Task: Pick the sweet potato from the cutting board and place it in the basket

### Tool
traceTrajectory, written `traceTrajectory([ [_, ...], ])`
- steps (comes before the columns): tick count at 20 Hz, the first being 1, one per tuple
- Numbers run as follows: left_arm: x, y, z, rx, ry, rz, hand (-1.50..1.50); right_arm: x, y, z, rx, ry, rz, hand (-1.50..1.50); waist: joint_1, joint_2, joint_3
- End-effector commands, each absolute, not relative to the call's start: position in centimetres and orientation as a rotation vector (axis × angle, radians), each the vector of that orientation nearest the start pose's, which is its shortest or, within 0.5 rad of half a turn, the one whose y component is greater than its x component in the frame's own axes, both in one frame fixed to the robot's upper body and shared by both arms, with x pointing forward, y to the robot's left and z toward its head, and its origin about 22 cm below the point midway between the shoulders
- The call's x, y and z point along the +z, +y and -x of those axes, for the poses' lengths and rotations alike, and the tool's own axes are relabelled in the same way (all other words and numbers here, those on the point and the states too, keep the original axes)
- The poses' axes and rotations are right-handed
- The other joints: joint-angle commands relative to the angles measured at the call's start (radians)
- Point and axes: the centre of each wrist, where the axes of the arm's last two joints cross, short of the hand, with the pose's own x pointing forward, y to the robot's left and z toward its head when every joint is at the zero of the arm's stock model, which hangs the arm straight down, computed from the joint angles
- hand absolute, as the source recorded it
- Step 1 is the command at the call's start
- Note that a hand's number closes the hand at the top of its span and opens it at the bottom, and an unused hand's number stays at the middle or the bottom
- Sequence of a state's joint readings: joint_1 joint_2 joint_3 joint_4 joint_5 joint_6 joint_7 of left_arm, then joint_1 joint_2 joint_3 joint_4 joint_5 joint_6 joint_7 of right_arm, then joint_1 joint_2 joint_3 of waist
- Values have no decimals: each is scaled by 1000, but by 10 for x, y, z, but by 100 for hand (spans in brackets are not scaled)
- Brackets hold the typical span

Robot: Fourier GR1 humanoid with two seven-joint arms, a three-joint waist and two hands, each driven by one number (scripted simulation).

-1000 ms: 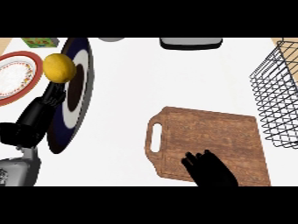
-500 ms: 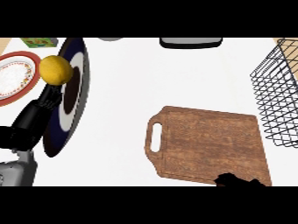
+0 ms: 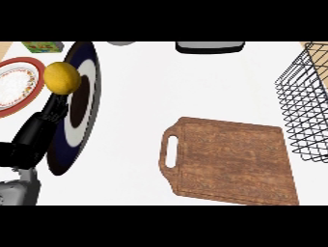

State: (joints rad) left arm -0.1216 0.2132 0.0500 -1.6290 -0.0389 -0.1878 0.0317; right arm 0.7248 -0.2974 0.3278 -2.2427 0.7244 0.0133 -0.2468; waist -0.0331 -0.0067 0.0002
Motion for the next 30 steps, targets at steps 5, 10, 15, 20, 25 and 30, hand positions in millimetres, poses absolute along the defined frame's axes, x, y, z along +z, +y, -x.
traceTrajectory([
  [5, 57, 267, -271, -331, -1674, -74, 0, 141, -248, -40, 632, -1846, 394, 150, -6, 2, -1],
  [10, 55, 272, -268, -363, -1686, -67, 0, 155, -258, -33, 612, -1815, 498, 150, 1, 2, -2],
  [15, 55, 274, -274, -364, -1689, -43, 0, 161, -273, -52, 592, -1779, 656, 150, 30, 11, -3],
  [20, 55, 270, -276, -397, -1705, -25, 0, 165, -281, -79, 485, -1765, 709, 150, 48, 13, -3],
  [25, 61, 257, -285, -396, -1699, -31, 0, 180, -287, -121, 345, -1768, 804, 150, 56, 15, -4],
  [30, 54, 269, -277, -388, -1698, -43, 0, 207, -316, -173, 160, -1769, 832, 150, 60, 10, -2],
])
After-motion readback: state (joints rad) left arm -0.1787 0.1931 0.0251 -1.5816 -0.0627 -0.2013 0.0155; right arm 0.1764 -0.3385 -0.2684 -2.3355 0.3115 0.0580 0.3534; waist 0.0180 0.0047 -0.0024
